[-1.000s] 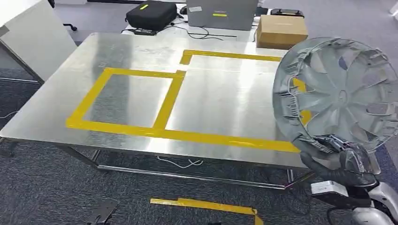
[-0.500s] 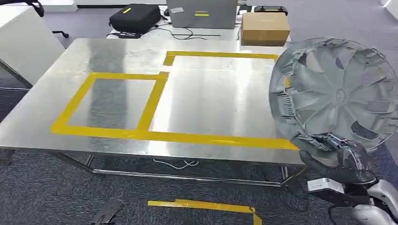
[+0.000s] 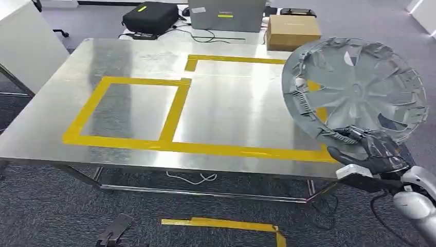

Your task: Take the parts from the cabinet and place them on the table.

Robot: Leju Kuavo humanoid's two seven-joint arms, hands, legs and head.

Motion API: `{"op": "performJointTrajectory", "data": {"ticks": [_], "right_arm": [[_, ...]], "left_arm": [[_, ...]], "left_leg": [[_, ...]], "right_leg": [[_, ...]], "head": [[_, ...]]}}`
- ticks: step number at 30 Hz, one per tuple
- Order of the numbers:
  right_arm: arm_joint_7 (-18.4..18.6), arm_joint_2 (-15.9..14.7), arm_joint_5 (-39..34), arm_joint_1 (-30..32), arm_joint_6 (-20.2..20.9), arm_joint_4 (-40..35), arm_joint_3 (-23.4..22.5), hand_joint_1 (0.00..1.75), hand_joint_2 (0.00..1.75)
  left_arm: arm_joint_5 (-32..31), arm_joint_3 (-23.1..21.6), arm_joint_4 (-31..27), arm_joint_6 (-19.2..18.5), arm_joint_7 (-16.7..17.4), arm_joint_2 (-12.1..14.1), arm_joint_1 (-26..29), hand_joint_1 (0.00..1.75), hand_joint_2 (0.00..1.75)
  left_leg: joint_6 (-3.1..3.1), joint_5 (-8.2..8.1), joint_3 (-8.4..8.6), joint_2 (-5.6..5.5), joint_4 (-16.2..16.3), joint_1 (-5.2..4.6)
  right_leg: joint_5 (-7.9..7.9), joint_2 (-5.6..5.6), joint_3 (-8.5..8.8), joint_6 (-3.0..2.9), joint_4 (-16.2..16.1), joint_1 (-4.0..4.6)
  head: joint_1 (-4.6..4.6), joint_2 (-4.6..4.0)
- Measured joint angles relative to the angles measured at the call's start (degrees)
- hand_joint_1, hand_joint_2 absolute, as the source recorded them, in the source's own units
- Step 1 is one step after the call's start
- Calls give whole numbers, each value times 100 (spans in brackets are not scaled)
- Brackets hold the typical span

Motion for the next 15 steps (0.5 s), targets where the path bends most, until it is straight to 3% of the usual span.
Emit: {"op": "performJointTrajectory", "data": {"ticks": [1, 2, 4, 5, 6, 7, 9, 11, 14, 15], "right_arm": [[0, -9, 22, -46, 48, 46, 28, 175, 175], [2, -22, 66, -135, 127, 99, 64, 175, 175], [0, -39, 195, -453, 377, 311, 193, 175, 175], [4, -48, 280, -651, 477, 462, 298, 175, 175], [13, -59, 380, -841, 560, 610, 432, 175, 175], [26, -66, 459, -1006, 604, 737, 556, 175, 175], [20, -64, 501, -1263, 660, 969, 803, 175, 175], [31, -64, 542, -1492, 704, 1153, 1019, 175, 175], [37, -57, 628, -1788, 730, 1380, 1384, 175, 175], [53, -46, 649, -1878, 730, 1445, 1513, 175, 175]], "left_arm": [[-26, -2, 0, -18, 2, -2, 5, 0, 175], [-48, -9, 0, -31, 7, -7, 2, 0, 175], [-107, -31, -2, -53, 48, -15, -24, 0, 175], [-147, -37, -4, -57, 81, -11, -49, 0, 175], [-186, -39, -4, -61, 120, -13, -84, 0, 175], [-228, -46, -7, -68, 133, -13, -97, 0, 175], [-284, -72, -7, -70, 177, -22, -103, 0, 175], [-330, -87, -22, -68, 208, -22, -120, 0, 175], [-407, -107, -28, -72, 236, -57, -141, 0, 175], [-435, -125, -28, -83, 240, -59, -139, 0, 175]], "left_leg": [[-3, -2, 5, 0, 3, 1], [-11, -8, 11, -3, 10, 7], [-65, -44, 18, 7, 59, 22], [-110, -72, -16, 14, 88, -7], [-127, -80, -71, 21, 178, -30], [-143, -61, -98, 21, 162, -39], [-150, -62, -96, 25, 173, -33], [-234, -203, -144, 0, 325, -18], [-307, -783, -733, 0, 1582, 22], [-307, -864, -917, 0, 1931, 24]], "right_leg": [[102, -2, 14, 9, -43, -5], [325, -7, 152, 22, -340, -14], [848, -39, 617, 40, -1332, -42], [781, -51, 759, 53, -1591, -36], [777, -29, 822, -11, -1721, -24], [777, -28, 789, -68, -1665, -25], [770, -28, 777, -111, -1647, -13], [773, -39, 804, -184, -1660, -47], [761, -50, 807, -226, -1656, -33], [756, -47, 811, -233, -1654, -27]], "head": [[-5, 0], [2, 0], [-5, 0], [0, -2], [16, 0], [9, 0], [0, 0], [-11, 0], [-29, 0], [-29, 0]]}}
